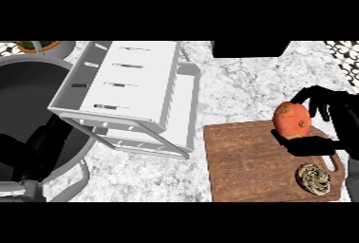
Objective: Pick the squash from the cutting board and place it in the tiered basket
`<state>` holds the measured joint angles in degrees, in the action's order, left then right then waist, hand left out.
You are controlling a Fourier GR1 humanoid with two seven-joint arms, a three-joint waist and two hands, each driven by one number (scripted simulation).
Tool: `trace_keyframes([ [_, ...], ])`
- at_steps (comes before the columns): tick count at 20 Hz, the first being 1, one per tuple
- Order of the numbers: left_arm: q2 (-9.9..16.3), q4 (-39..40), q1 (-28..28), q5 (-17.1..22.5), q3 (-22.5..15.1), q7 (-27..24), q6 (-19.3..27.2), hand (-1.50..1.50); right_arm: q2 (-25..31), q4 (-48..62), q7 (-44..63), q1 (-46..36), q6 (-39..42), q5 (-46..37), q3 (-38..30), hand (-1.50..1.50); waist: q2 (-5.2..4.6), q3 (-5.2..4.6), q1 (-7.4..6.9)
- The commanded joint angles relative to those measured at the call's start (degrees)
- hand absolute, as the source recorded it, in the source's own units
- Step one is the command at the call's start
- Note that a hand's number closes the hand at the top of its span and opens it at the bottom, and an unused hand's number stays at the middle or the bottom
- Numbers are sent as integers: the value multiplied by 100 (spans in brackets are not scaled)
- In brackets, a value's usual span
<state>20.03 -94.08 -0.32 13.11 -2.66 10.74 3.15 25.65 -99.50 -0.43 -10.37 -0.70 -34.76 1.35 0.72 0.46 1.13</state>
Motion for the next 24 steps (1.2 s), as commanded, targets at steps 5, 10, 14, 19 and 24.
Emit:
trace_keyframes([
  [5, -20, 505, -210, 101, 258, -65, -259, 0, -36, -1849, 1634, -605, 1274, 878, -25, 150, -60, -57, -76],
  [10, -126, 764, -447, -202, 169, -142, -235, 0, -687, -1826, 2559, -1449, 1353, 528, 871, 150, -79, -56, -126],
  [14, -212, 705, -406, -232, 179, -114, -215, 0, -1148, -1711, 3703, -2593, 1605, 261, 1310, 150, -74, -61, -156],
  [19, -316, 275, -332, -238, 109, 168, -211, 0, -2056, -547, 4040, -3435, 1240, -385, 1759, 150, -76, -52, -187],
  [24, -81, 264, -201, -4, 435, 173, -580, 0, -2542, 281, 4260, -3941, 1043, -559, 1798, 150, -74, -51, -189],
])
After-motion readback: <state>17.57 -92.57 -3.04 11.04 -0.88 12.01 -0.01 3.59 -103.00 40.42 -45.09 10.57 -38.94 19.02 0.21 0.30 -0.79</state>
